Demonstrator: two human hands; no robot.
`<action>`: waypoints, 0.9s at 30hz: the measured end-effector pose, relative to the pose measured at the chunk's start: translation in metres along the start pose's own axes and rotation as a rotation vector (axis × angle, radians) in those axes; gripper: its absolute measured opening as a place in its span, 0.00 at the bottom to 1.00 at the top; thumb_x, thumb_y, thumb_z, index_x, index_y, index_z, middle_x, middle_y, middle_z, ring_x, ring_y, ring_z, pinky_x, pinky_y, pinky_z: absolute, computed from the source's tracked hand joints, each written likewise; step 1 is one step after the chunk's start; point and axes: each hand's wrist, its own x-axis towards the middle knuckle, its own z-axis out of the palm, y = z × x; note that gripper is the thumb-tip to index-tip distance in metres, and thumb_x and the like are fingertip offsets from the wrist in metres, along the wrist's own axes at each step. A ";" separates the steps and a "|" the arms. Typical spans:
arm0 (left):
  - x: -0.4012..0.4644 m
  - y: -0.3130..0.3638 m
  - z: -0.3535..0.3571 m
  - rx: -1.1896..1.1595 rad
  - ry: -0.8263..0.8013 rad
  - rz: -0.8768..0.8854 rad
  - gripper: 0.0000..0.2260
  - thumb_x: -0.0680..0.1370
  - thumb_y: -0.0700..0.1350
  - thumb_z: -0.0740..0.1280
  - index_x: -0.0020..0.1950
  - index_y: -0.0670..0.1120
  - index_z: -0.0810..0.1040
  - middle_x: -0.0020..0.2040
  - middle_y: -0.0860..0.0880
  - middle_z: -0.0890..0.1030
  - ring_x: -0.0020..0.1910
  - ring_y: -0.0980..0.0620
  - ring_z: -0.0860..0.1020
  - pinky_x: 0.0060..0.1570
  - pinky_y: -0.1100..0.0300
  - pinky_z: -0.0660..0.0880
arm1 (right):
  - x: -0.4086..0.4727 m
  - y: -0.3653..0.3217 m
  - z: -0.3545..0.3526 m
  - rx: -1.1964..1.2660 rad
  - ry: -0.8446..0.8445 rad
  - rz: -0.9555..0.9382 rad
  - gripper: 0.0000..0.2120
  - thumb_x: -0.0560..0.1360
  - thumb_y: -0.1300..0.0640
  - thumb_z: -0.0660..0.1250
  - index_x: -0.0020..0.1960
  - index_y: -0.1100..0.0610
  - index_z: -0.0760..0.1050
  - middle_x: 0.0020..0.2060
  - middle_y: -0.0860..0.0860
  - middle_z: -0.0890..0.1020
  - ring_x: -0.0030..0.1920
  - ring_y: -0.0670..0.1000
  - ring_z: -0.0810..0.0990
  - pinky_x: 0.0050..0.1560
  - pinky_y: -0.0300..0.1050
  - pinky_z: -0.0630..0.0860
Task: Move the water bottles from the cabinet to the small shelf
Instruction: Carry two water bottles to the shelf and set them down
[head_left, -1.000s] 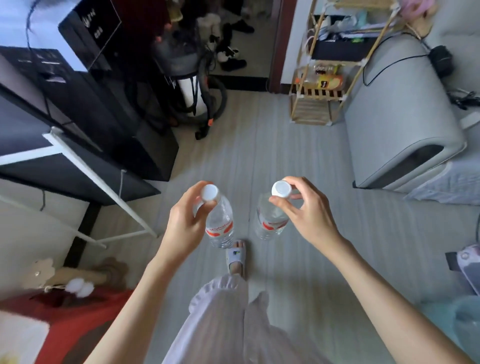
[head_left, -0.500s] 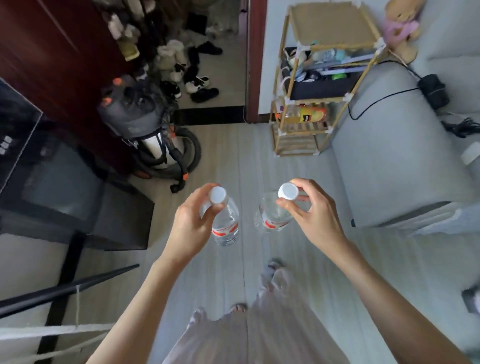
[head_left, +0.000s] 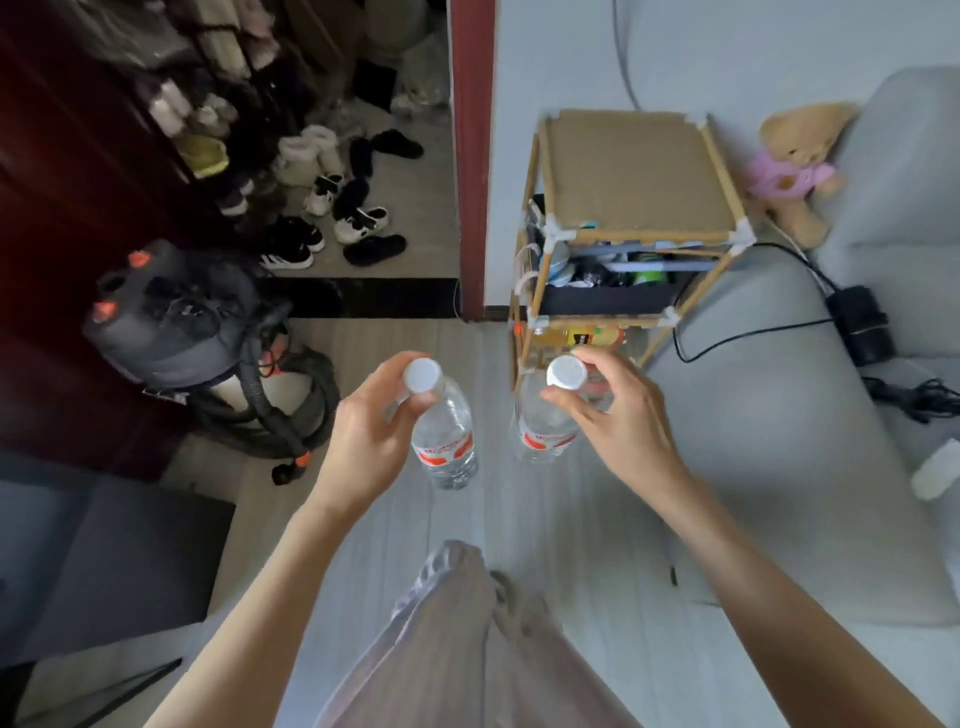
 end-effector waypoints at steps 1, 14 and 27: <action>0.020 0.004 0.007 -0.016 -0.003 0.006 0.07 0.75 0.50 0.62 0.50 0.61 0.72 0.46 0.68 0.77 0.49 0.65 0.76 0.50 0.74 0.69 | 0.020 0.007 -0.007 0.004 0.014 -0.003 0.23 0.67 0.41 0.66 0.52 0.58 0.75 0.46 0.52 0.80 0.43 0.53 0.79 0.45 0.56 0.77; 0.295 0.045 0.094 -0.151 -0.047 0.090 0.08 0.75 0.47 0.62 0.53 0.57 0.72 0.50 0.59 0.79 0.50 0.61 0.77 0.50 0.73 0.70 | 0.270 0.099 -0.075 0.034 0.079 0.021 0.25 0.65 0.40 0.69 0.54 0.57 0.75 0.47 0.49 0.80 0.43 0.54 0.81 0.45 0.54 0.79; 0.490 0.075 0.182 -0.143 -0.005 0.018 0.12 0.77 0.41 0.63 0.50 0.60 0.72 0.49 0.60 0.79 0.51 0.65 0.76 0.56 0.66 0.71 | 0.475 0.190 -0.121 -0.030 0.012 -0.041 0.19 0.67 0.43 0.70 0.51 0.53 0.74 0.45 0.50 0.80 0.42 0.52 0.81 0.43 0.51 0.77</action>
